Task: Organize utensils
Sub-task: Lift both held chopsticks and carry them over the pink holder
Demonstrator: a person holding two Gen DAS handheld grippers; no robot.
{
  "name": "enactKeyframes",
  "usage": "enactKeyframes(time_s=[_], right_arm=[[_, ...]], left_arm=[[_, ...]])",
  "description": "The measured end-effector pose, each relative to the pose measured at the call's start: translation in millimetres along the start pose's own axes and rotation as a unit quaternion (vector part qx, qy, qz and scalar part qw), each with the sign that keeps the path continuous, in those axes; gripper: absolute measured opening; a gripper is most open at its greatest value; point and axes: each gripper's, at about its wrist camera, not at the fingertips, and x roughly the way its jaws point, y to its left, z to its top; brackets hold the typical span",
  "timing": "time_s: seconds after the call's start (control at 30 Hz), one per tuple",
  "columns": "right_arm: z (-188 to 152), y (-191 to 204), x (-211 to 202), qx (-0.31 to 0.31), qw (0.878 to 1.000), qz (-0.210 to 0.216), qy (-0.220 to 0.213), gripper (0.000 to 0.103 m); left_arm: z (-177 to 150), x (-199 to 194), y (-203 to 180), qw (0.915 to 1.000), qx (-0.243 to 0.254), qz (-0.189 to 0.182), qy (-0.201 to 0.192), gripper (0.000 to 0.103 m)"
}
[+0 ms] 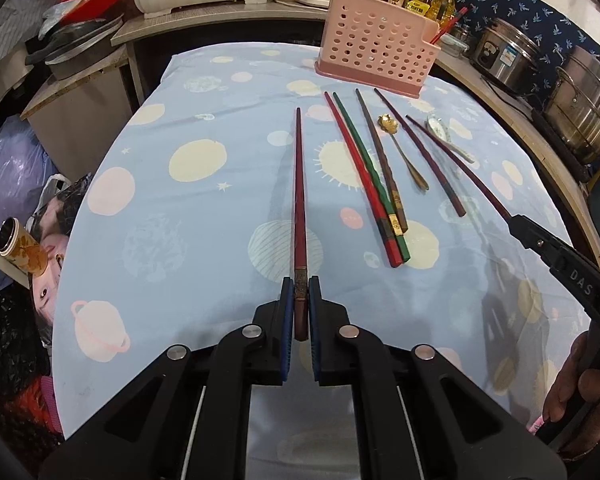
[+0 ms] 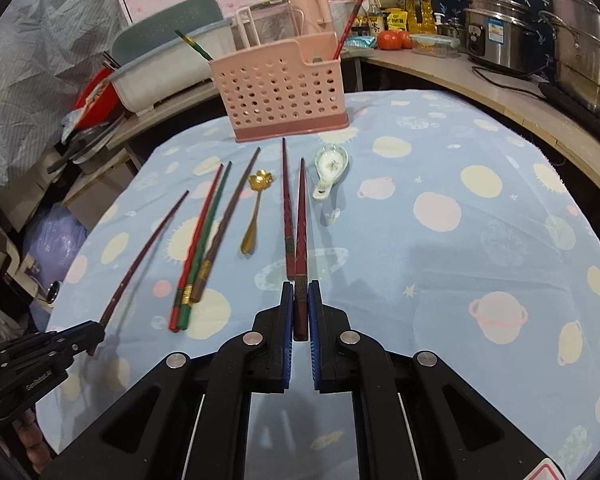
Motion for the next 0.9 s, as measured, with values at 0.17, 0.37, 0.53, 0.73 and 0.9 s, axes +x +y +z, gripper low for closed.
enactKeyframes(time_s=[0.17,0.37,0.53,0.73,0.9], right_arm=[[4.5,3.7,-26.5,0.0,1.0,0.011,-0.025,0.007],[13.9,4.2,-55.4,0.005,0.998,0.016,-0.057,0.007],[23.0,0.6,-75.1,0.013,0.997,0.018,-0.077,0.007],[37.5,-4.5,-96.7,0.019,0.995,0.018,-0.101,0.007],[51.7,-6.2,-113.0,0.018,0.992,0.017,-0.126,0.007]], left_arm=[[3.4,-18.0,-1.0,0.9999,0.001,-0.005,-0.016,0.007],[9.5,-39.5,-7.7,0.9992,0.01,-0.014,-0.037,0.007],[18.7,-59.0,-13.6,0.998,0.014,-0.024,-0.058,0.007],[37.0,-81.3,-23.0,0.9952,0.024,-0.029,-0.09,0.007],[57.5,-97.5,-30.9,0.9915,0.03,-0.031,-0.123,0.007]])
